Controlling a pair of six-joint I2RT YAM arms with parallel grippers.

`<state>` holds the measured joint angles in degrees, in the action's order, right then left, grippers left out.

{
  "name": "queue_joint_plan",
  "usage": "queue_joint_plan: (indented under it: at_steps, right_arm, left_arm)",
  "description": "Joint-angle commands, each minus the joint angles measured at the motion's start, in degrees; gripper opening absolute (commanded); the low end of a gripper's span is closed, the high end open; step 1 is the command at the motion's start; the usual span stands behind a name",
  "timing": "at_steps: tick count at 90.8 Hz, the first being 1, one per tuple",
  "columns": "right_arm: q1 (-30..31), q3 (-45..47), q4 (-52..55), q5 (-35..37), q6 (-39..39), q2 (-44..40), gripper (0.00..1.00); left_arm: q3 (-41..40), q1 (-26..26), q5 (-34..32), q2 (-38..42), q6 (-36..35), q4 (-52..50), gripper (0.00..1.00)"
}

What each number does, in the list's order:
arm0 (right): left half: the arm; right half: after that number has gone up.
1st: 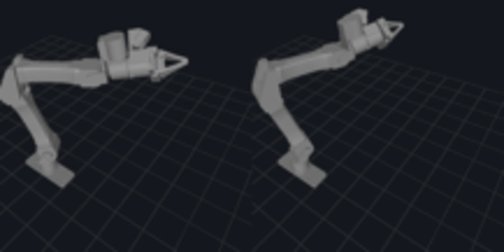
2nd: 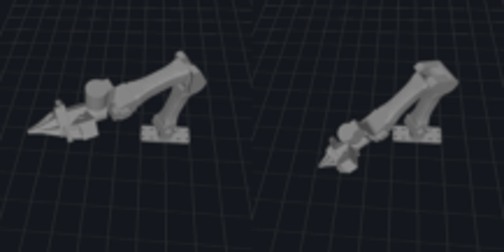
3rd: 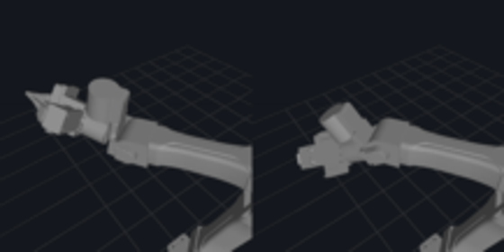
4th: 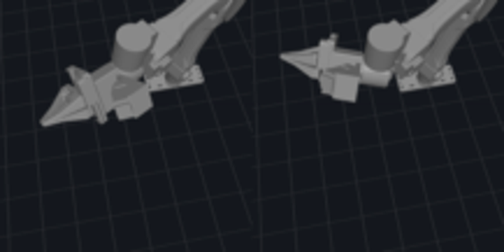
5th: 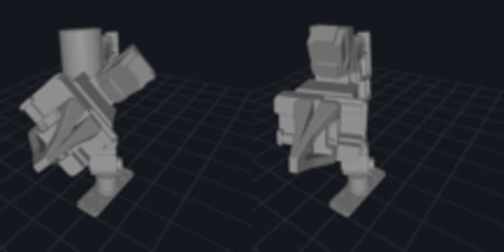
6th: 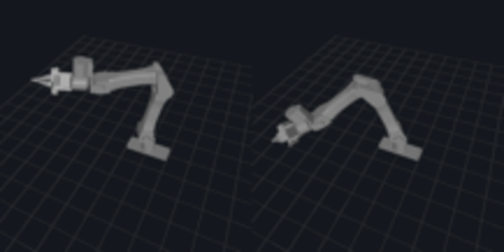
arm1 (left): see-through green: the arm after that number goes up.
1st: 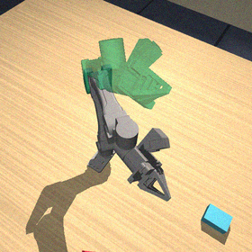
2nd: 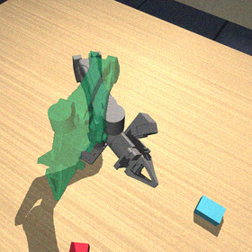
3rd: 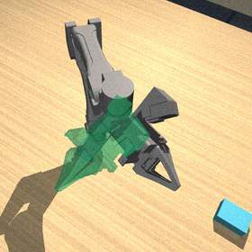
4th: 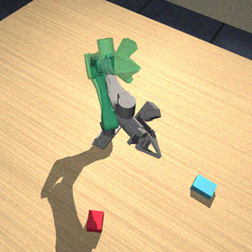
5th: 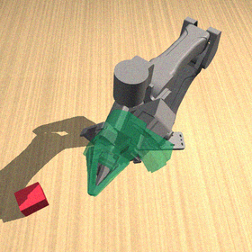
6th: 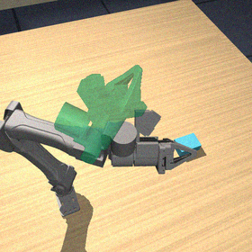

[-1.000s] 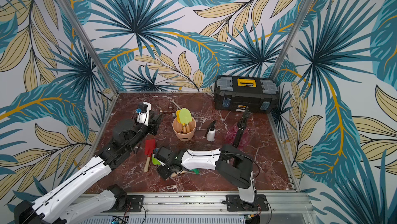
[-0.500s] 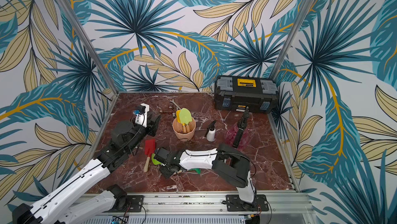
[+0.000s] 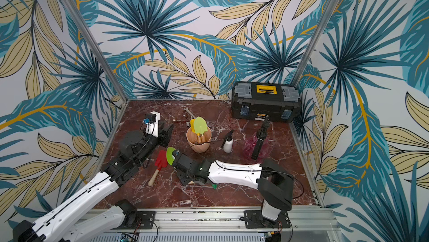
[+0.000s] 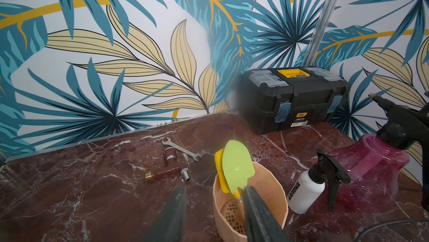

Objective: Organize the gardening tools
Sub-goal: Pick up the gardening tool from the center of the board.

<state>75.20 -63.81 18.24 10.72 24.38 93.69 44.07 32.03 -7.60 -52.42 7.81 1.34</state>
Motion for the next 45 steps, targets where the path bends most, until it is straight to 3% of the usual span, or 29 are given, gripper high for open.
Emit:
queue_joint_plan:
  at_steps: [1, 27, 45]
  right_arm:
    - [-1.07, 4.56, -4.19, 6.47, 0.59, -5.95, 0.13]
    - [-2.06, 16.50, -17.28, 14.10, -2.68, -20.59, 0.12]
    - [-1.99, 23.09, -28.63, 13.83, -7.00, -26.72, 0.12]
  left_arm:
    - [2.21, -0.28, 2.90, -0.22, 2.36, -0.38, 0.45]
    - [6.07, -0.29, 9.78, -2.12, 8.58, -2.33, 0.48]
    - [7.76, -0.27, 17.76, -4.79, 15.09, -0.59, 0.50]
